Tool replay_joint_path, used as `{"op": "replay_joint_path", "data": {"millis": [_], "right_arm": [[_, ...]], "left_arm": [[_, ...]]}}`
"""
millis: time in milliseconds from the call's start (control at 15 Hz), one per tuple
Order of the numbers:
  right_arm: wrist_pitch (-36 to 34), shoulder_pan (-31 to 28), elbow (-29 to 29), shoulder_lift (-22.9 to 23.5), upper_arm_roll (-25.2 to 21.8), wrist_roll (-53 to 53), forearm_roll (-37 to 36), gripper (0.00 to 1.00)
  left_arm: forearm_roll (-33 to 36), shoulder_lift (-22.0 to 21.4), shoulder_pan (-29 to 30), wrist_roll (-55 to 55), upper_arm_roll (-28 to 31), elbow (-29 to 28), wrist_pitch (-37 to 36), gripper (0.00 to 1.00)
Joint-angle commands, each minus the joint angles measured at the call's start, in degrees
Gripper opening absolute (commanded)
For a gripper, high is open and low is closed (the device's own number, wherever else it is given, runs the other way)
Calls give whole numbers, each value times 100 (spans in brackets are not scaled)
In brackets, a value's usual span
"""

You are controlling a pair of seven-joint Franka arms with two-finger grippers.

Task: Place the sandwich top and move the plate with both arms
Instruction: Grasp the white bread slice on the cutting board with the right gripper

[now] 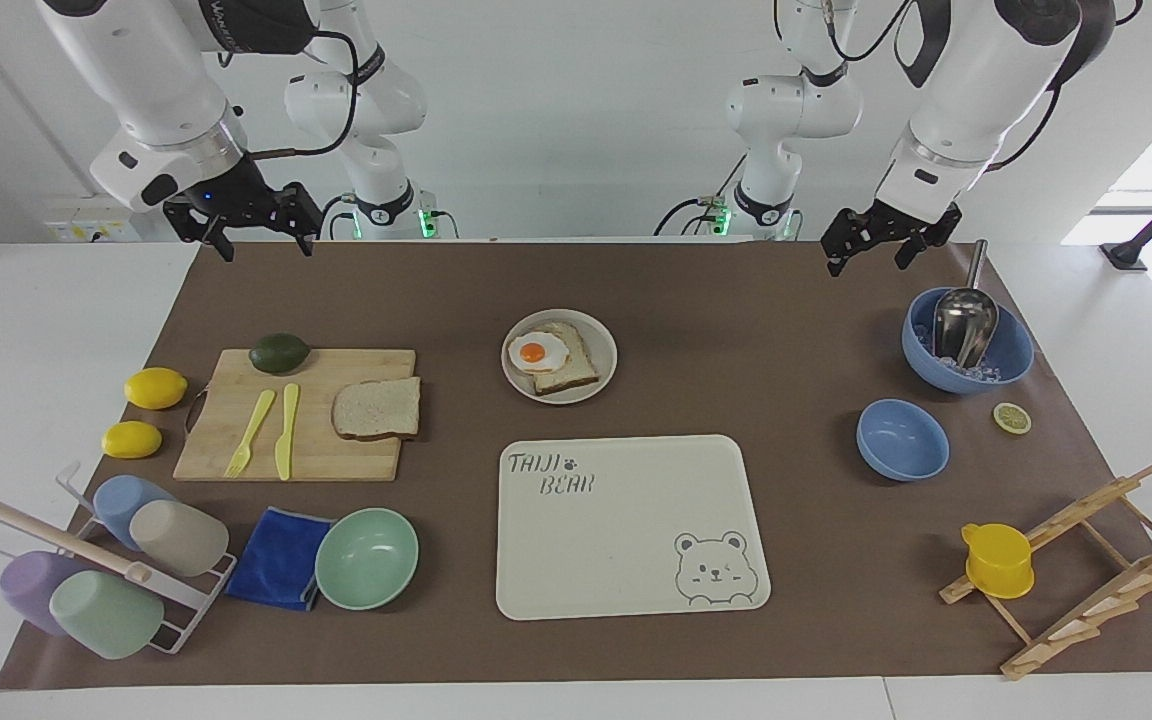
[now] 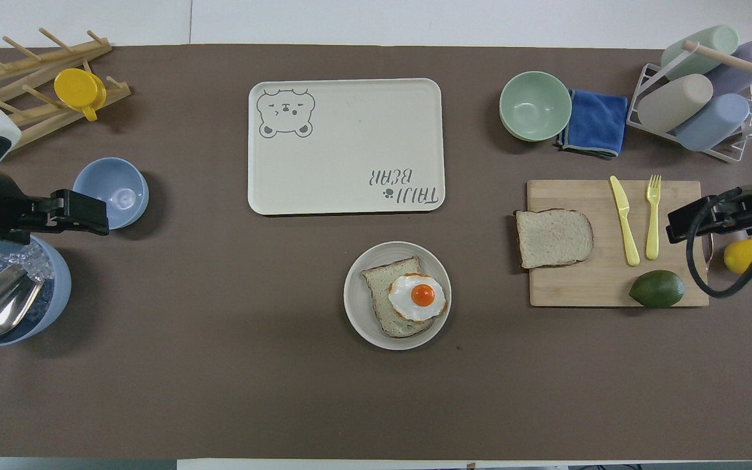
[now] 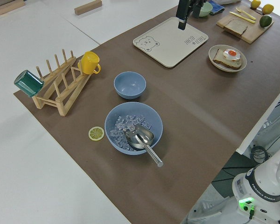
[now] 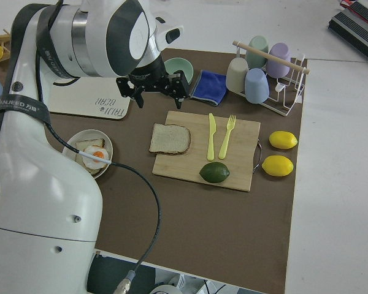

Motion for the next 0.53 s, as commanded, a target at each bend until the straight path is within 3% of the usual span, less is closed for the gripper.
{"op": "replay_joint_path", "data": {"millis": [0,467], "right_arm": [[82,-37,-10,-33,38,5,35,100],[108,-90,-10,-33,135,32,131,100]], "left_arm": [[-57,166,-12,49,49,198,-86,100],[-215,148,120,49,49,198,-67,100]]}}
